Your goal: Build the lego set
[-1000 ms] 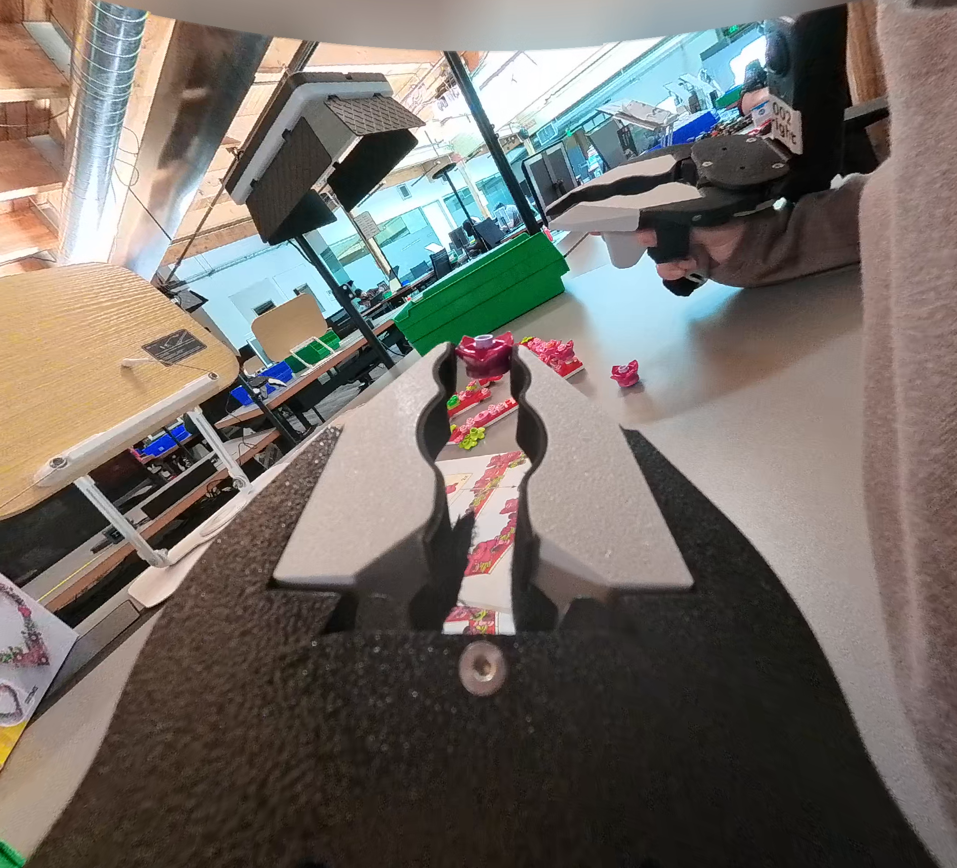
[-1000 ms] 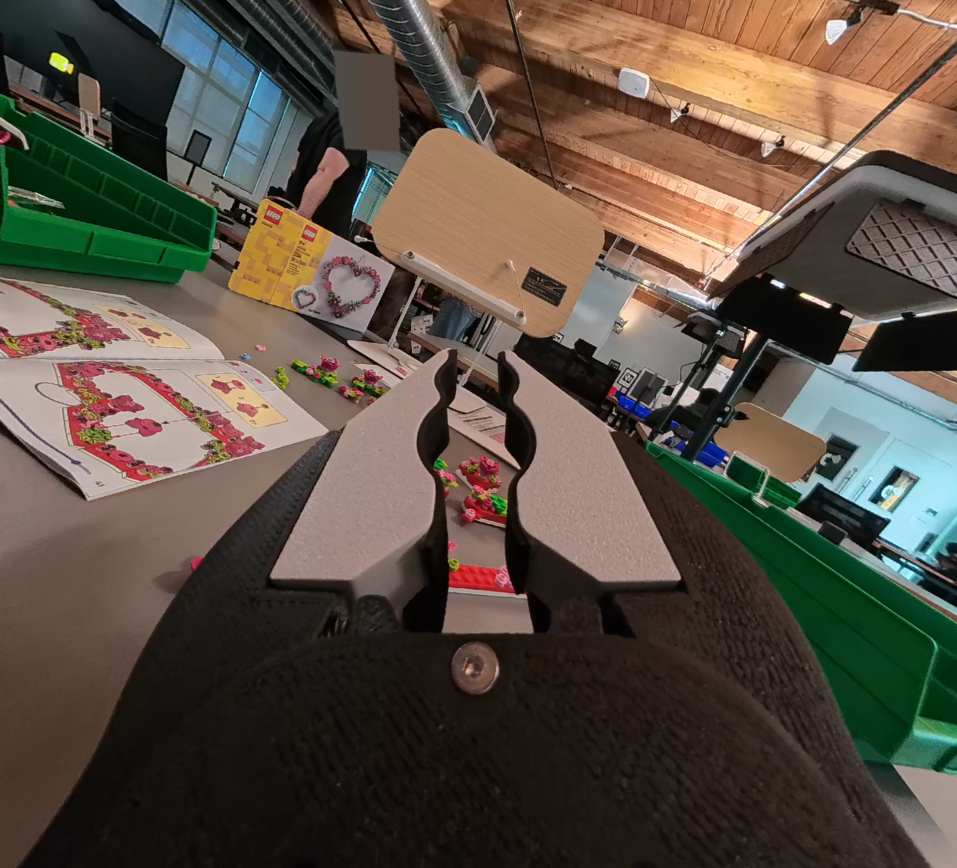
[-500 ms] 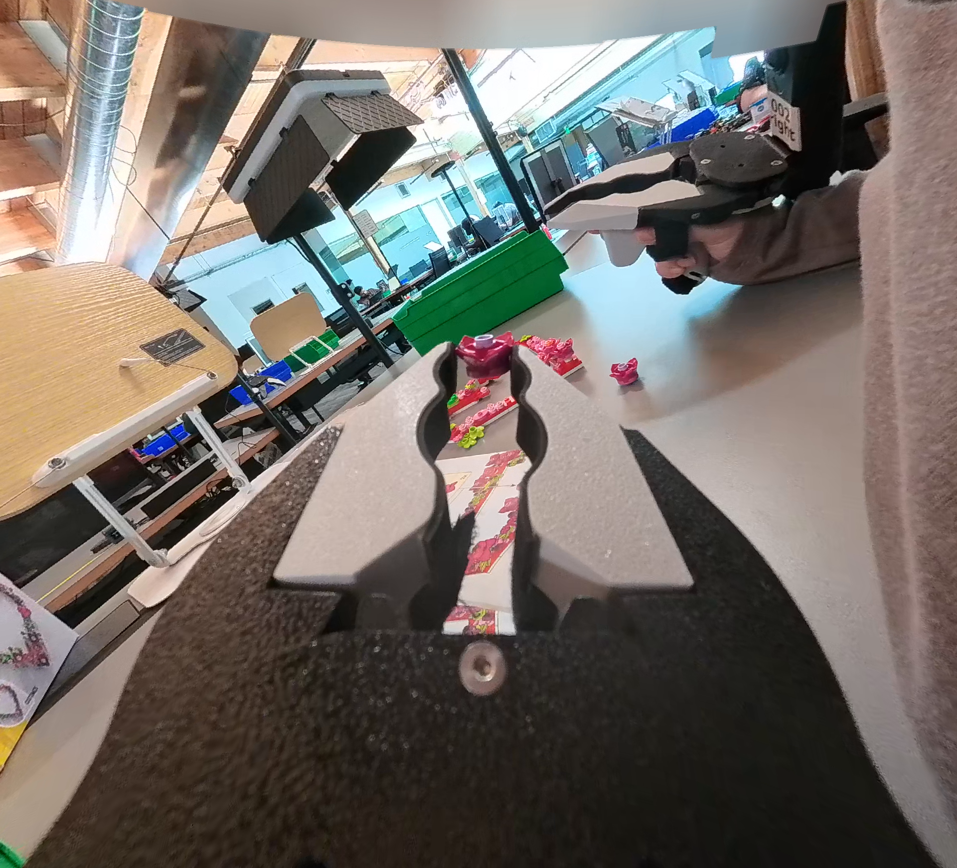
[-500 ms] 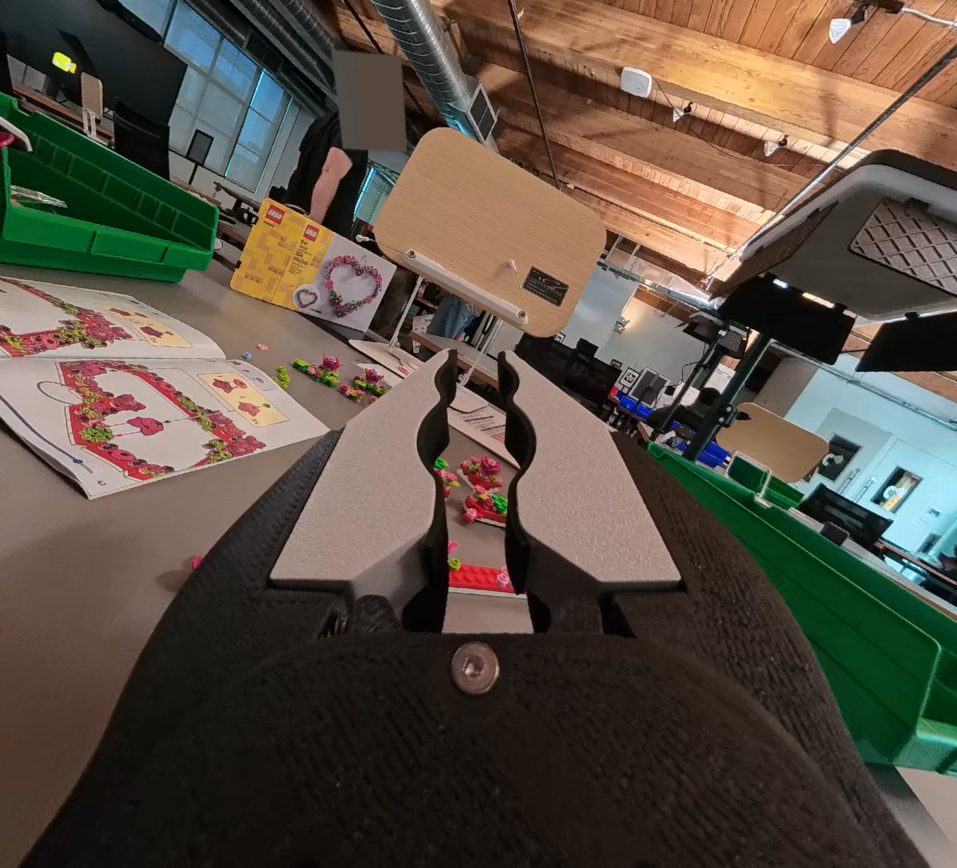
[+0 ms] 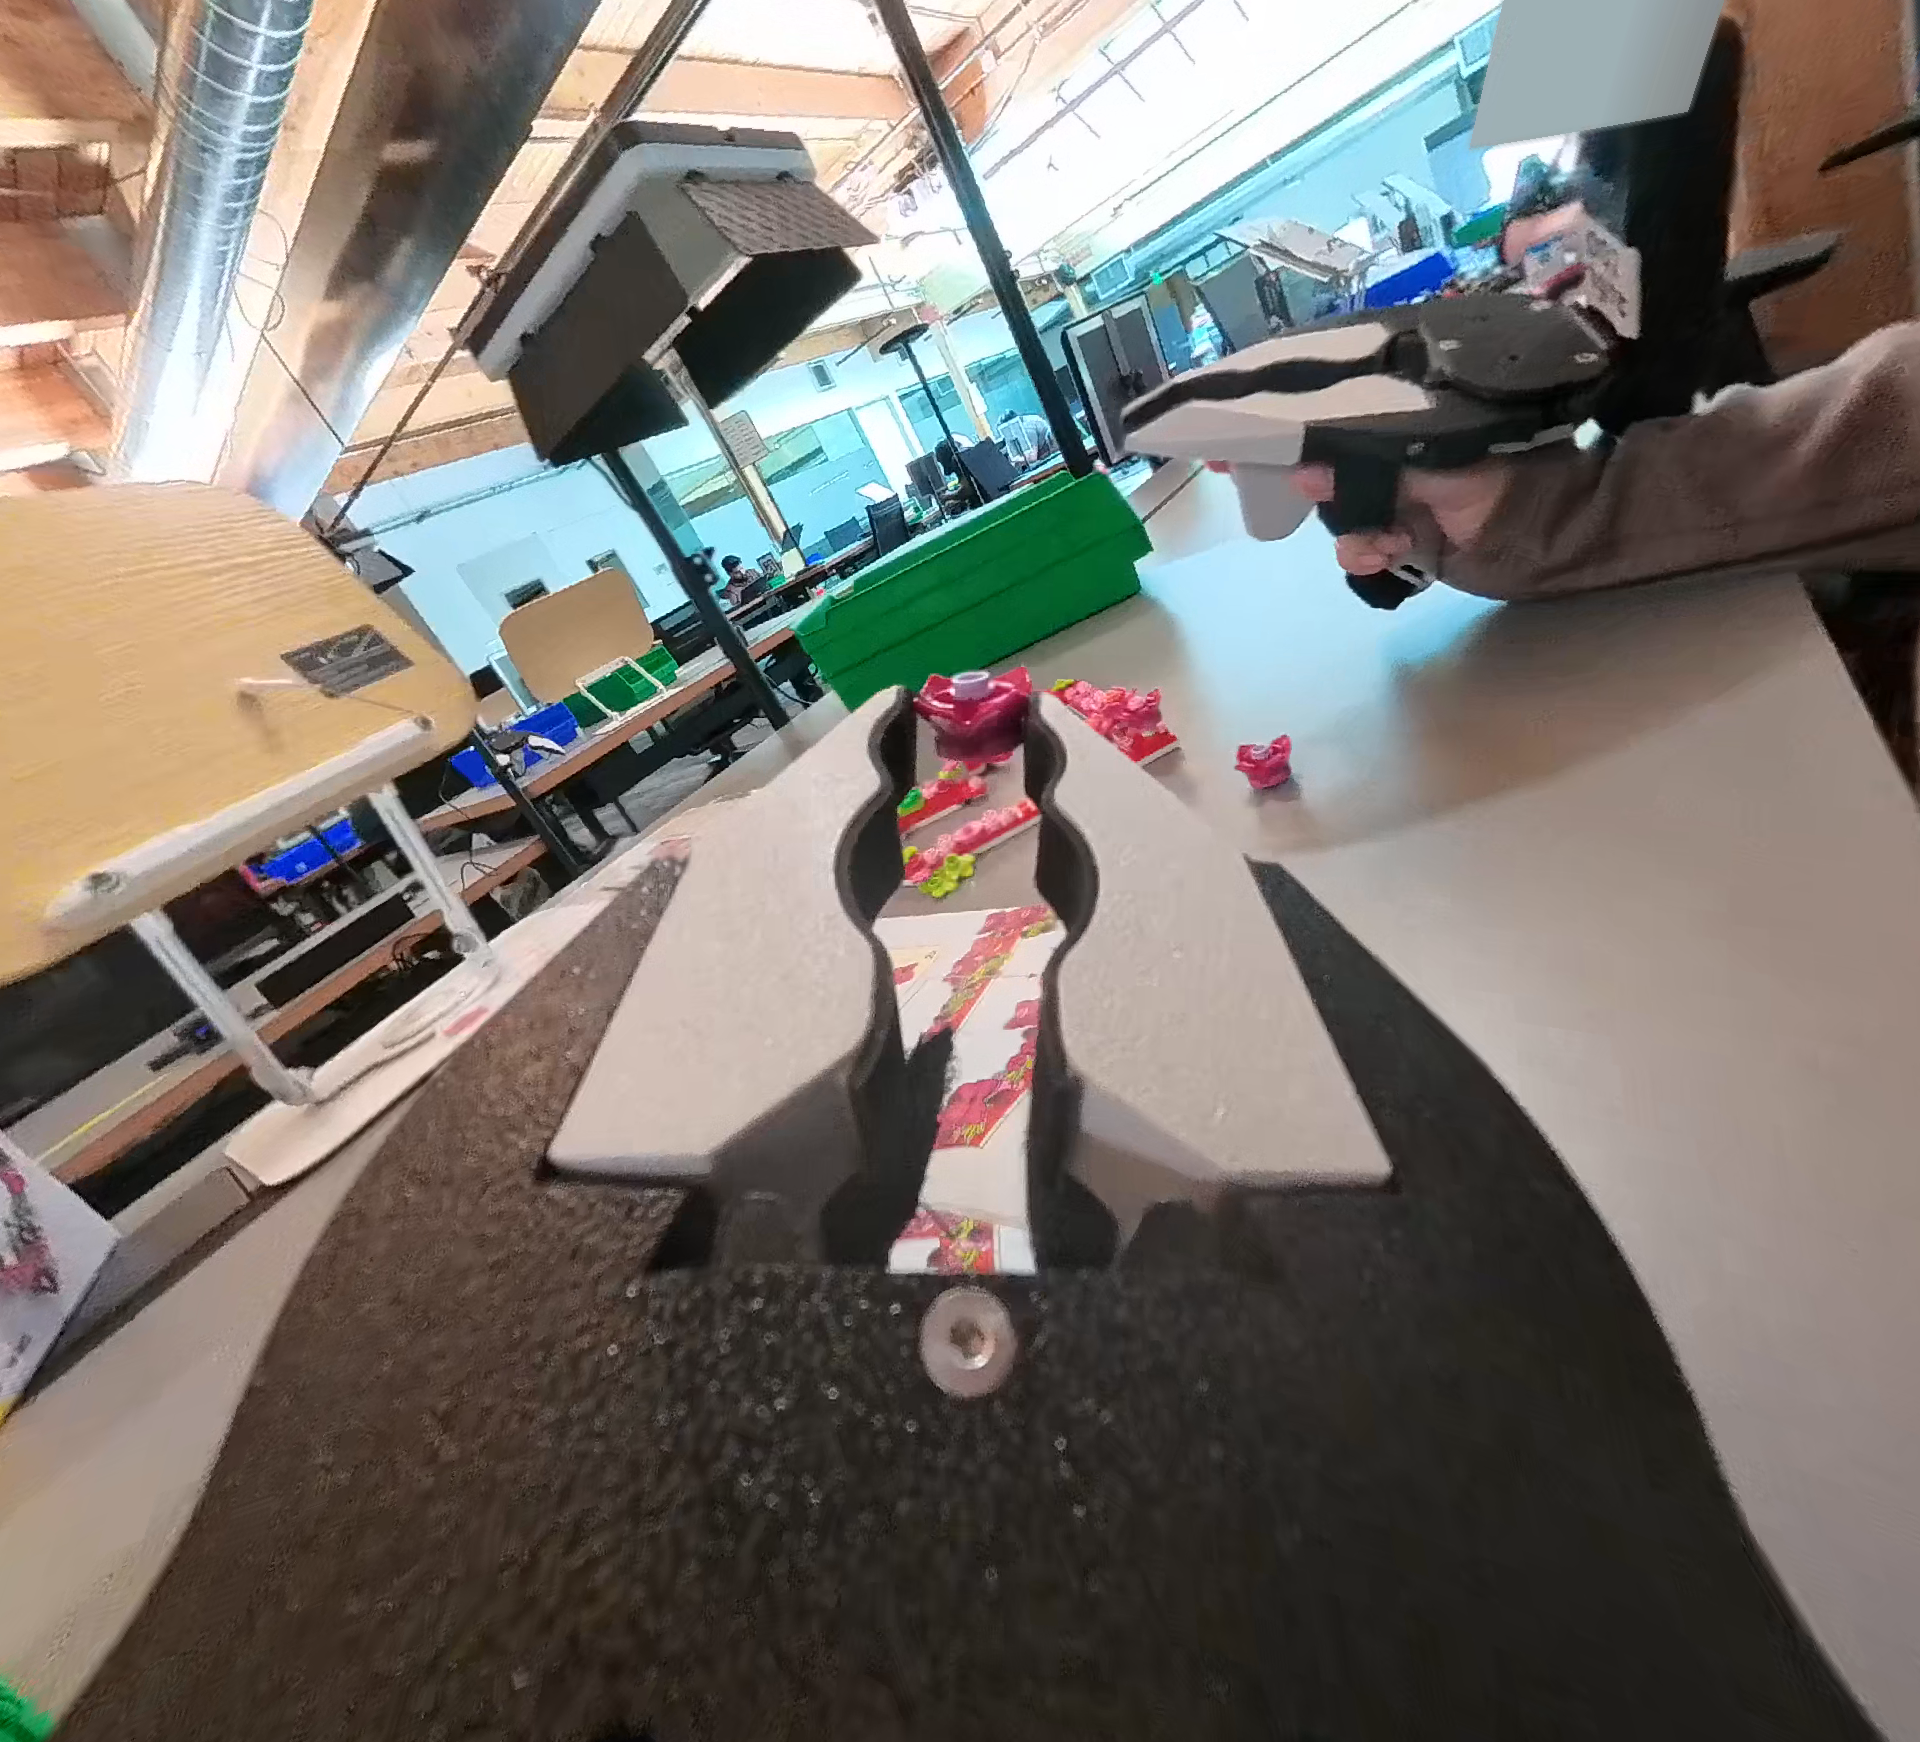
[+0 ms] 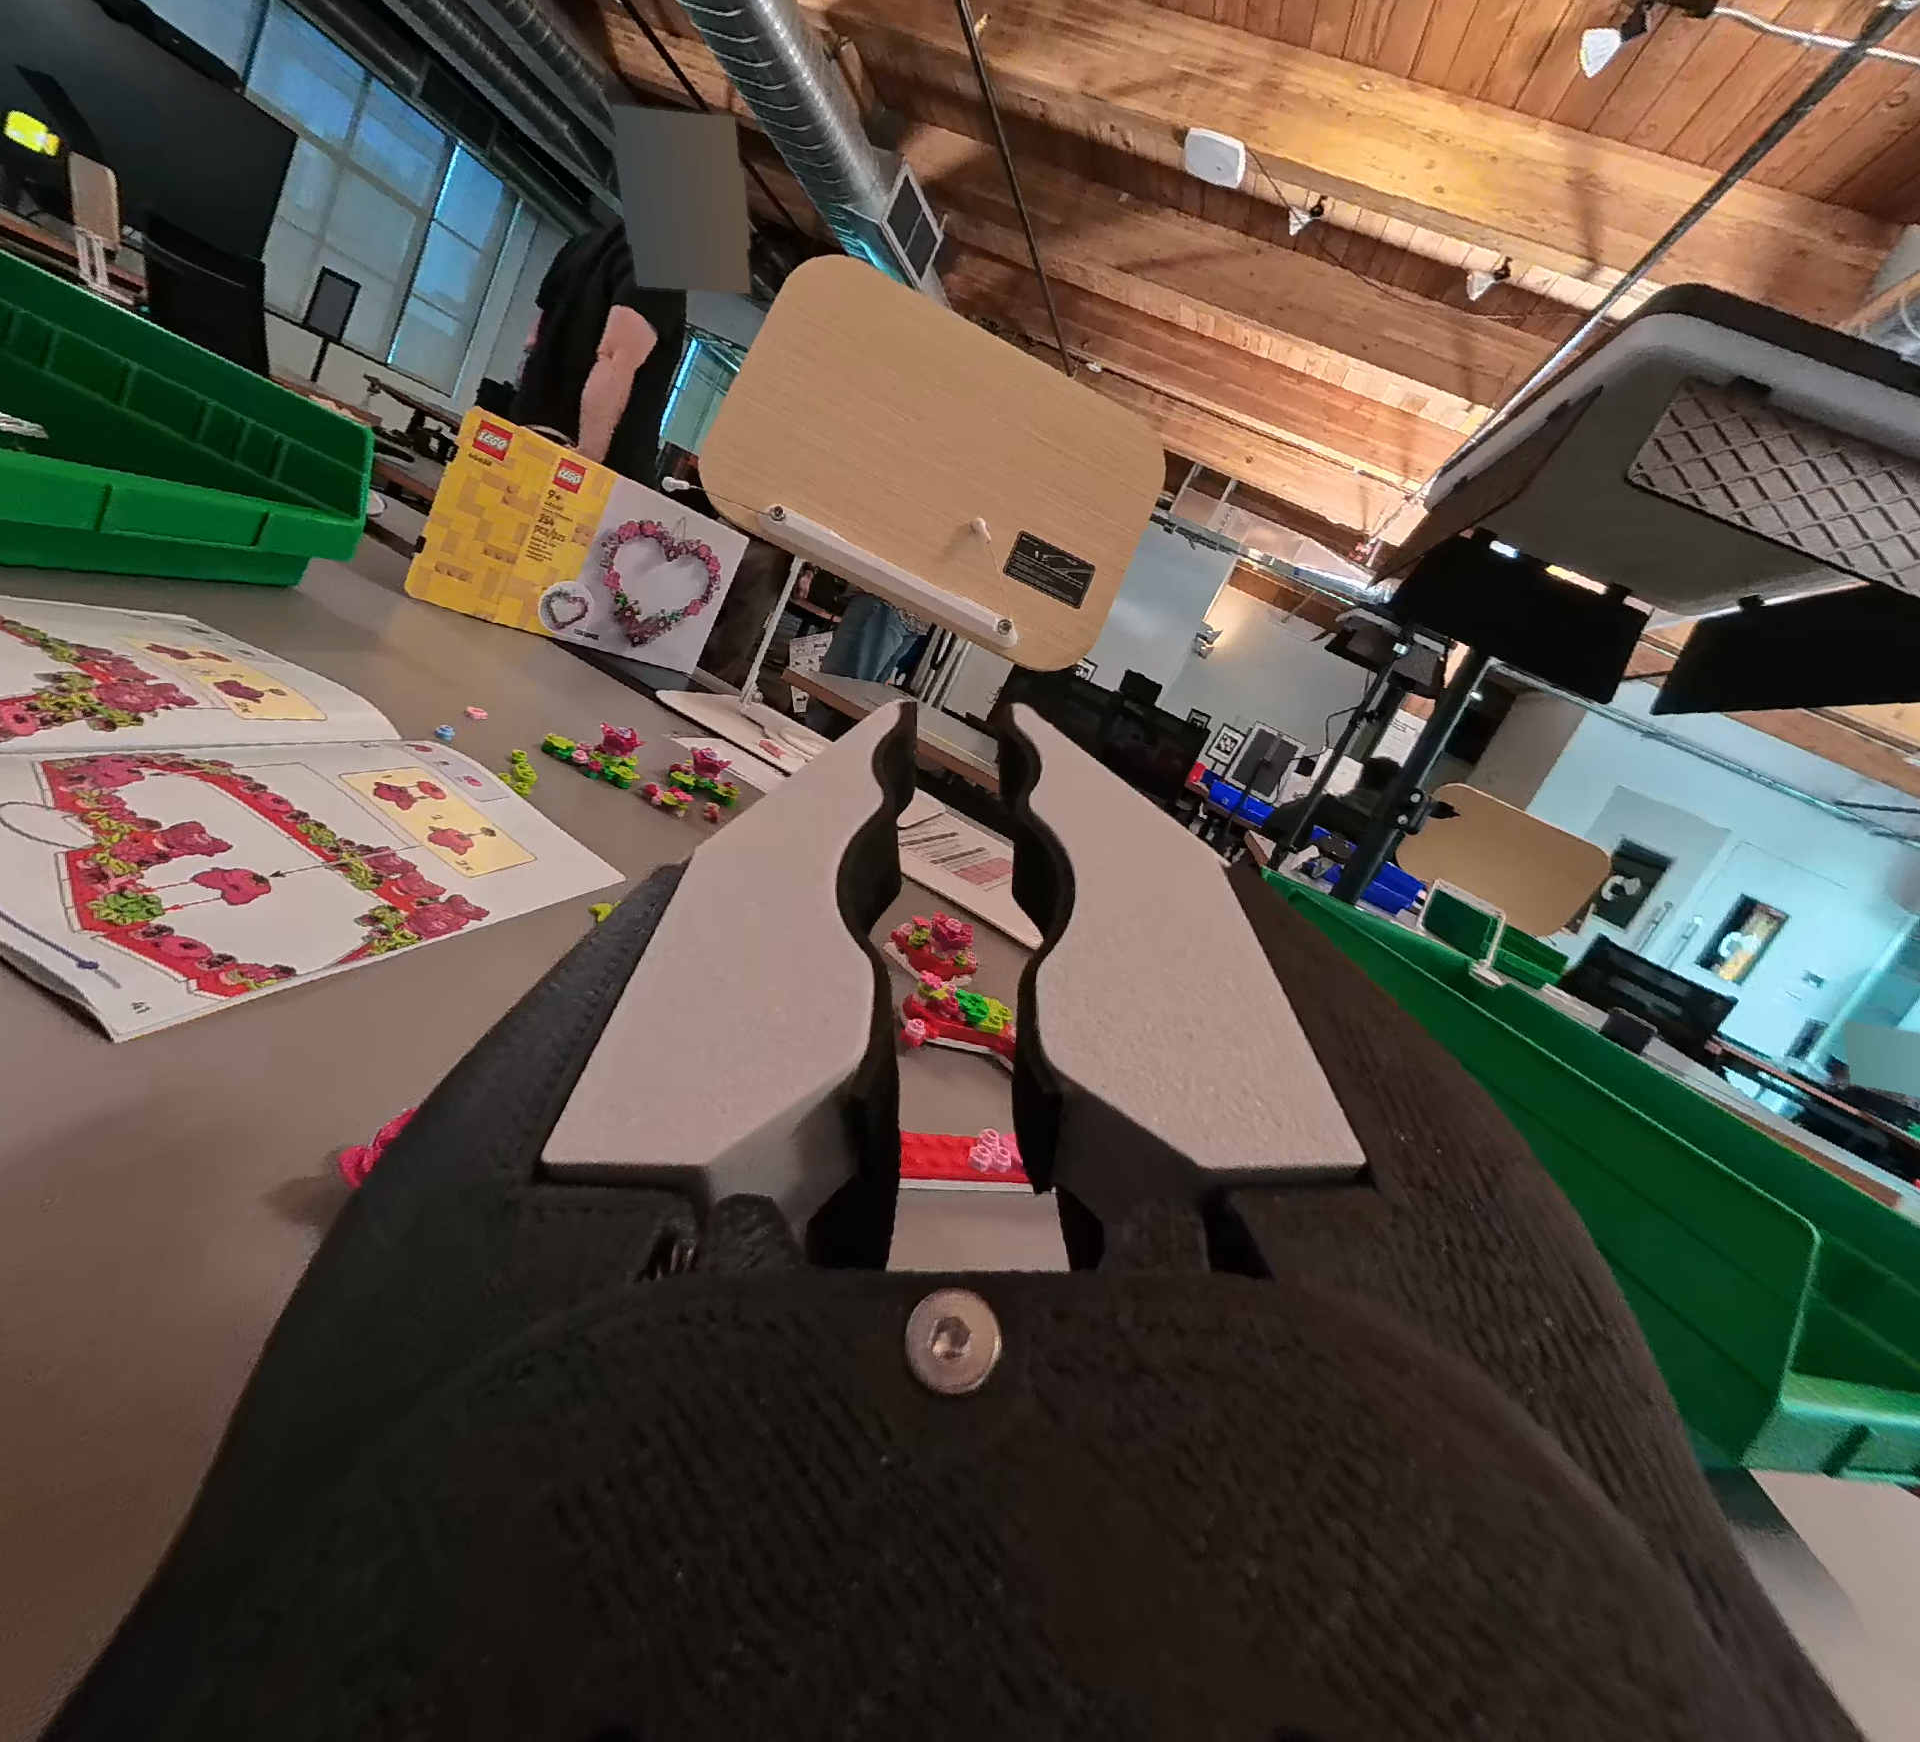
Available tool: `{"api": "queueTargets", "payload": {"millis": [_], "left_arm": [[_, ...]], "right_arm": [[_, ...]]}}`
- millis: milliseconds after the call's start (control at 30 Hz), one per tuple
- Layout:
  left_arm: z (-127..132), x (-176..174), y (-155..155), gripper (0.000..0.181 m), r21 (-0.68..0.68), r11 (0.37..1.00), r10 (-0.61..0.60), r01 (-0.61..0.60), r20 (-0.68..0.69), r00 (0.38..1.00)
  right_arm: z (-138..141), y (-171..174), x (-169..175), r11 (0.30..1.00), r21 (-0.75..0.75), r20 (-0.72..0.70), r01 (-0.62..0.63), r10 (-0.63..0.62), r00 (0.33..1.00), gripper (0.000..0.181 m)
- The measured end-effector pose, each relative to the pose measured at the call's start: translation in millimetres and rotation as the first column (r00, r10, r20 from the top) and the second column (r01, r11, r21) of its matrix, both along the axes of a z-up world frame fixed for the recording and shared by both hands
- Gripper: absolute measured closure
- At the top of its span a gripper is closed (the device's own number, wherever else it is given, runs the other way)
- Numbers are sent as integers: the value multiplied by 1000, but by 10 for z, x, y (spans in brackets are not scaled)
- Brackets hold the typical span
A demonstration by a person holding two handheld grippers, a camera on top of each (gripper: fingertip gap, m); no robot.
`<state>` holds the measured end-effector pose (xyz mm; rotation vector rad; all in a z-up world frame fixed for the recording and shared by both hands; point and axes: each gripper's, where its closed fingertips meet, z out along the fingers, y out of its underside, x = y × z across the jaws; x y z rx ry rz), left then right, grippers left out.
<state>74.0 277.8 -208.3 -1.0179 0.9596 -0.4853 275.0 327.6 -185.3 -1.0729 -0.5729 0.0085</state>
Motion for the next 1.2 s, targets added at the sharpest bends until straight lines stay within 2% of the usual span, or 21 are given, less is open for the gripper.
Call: {"api": "queueTargets", "payload": {"millis": [200,400,600,733,1033,1200], "left_arm": [[36,-77,81,164,-78,997,9,-4,70,998],[61,-97,89,164,-70,997,30,-24,82,996],[133,-146,41,163,10,996,84,-85,86,993],[132,-132,11,163,22,997,77,-79,78,994],[138,-103,-48,164,40,997,58,-61,71,996],[103,-15,-132,163,95,994,45,-46,18,999]], "right_arm": [[-6,-32,-68,1000,12,30,-14,14,999,168],[-23,-84,-208,999,21,71,-44,42,997,166],[-111,-181,-695,972,-80,130,-219,228,965,156],[-133,-207,-913,958,-94,133,-271,282,950,156],[-178,-304,-990,975,-6,230,-222,217,949,158],[-168,-311,-966,974,-5,218,-225,221,951,159]]}}
